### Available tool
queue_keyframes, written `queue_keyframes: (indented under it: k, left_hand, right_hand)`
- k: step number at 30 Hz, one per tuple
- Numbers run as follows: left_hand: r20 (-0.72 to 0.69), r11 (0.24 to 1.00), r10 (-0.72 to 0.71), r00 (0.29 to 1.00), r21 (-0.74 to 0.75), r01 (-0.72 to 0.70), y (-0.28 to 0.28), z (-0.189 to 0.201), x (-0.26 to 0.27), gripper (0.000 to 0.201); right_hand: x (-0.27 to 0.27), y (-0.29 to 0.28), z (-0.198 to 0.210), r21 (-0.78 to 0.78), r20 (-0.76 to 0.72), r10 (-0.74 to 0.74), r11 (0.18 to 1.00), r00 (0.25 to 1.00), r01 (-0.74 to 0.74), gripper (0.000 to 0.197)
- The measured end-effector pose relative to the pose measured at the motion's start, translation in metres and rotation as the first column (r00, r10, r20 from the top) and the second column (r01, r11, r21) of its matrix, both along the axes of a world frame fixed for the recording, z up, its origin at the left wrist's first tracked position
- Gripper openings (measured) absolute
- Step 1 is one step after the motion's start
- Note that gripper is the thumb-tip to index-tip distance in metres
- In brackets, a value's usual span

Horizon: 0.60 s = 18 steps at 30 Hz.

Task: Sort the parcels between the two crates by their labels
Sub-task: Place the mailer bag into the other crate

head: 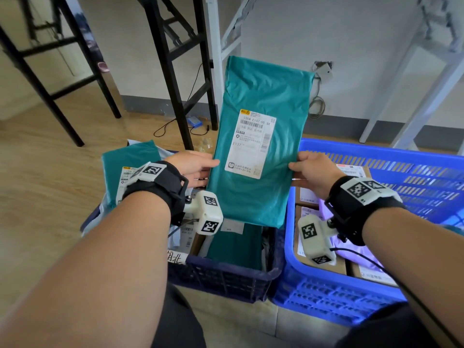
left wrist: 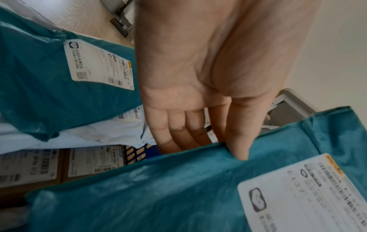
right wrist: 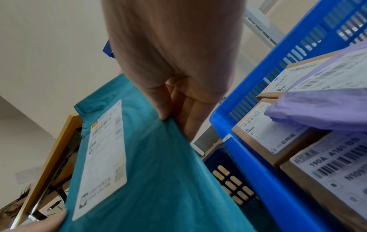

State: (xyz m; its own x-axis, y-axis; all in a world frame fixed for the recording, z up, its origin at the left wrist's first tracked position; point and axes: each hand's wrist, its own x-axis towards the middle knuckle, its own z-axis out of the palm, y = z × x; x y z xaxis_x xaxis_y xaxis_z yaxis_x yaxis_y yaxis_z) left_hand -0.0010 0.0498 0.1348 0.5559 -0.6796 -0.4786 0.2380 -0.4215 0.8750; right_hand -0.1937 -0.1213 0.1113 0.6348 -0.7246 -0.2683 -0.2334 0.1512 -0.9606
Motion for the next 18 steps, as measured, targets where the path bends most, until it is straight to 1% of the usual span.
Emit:
queue_keyframes:
  k: [3, 8, 11, 14, 18]
  left_hand:
    - [0.006, 1.000, 0.004, 1.000, -0.021, -0.004, 0.006, 0.005, 0.006, 0.012]
    - [0.022, 1.000, 0.024, 0.999, -0.016, -0.024, 0.015, 0.010, 0.010, 0.012]
    - [0.023, 1.000, 0.018, 1.000, -0.022, -0.018, 0.010, 0.010, 0.005, 0.019]
    - [0.048, 0.999, -0.008, 0.999, -0.036, 0.009, -0.006, 0.008, -0.009, 0.028]
    - [0.097, 0.996, -0.074, 0.993, -0.044, 0.079, -0.040, 0.005, -0.038, 0.038]
  right_hand:
    - [0.004, 0.002, 0.002, 0.025, 0.066, -0.001, 1.000, 0.998, 0.000, 0.019]
    - [0.005, 0.001, 0.008, 0.043, 0.119, 0.029, 0.998, 0.992, -0.034, 0.014]
    - [-0.004, -0.006, 0.014, 0.012, 0.103, 0.048, 0.999, 0.994, -0.050, 0.017]
    - [-0.021, -0.020, 0.018, 0.009, 0.089, 0.014, 1.000, 0.996, -0.015, 0.015]
    - [-0.055, -0.042, 0.022, -0.026, 0.040, -0.095, 0.995, 0.995, 0.096, 0.025]
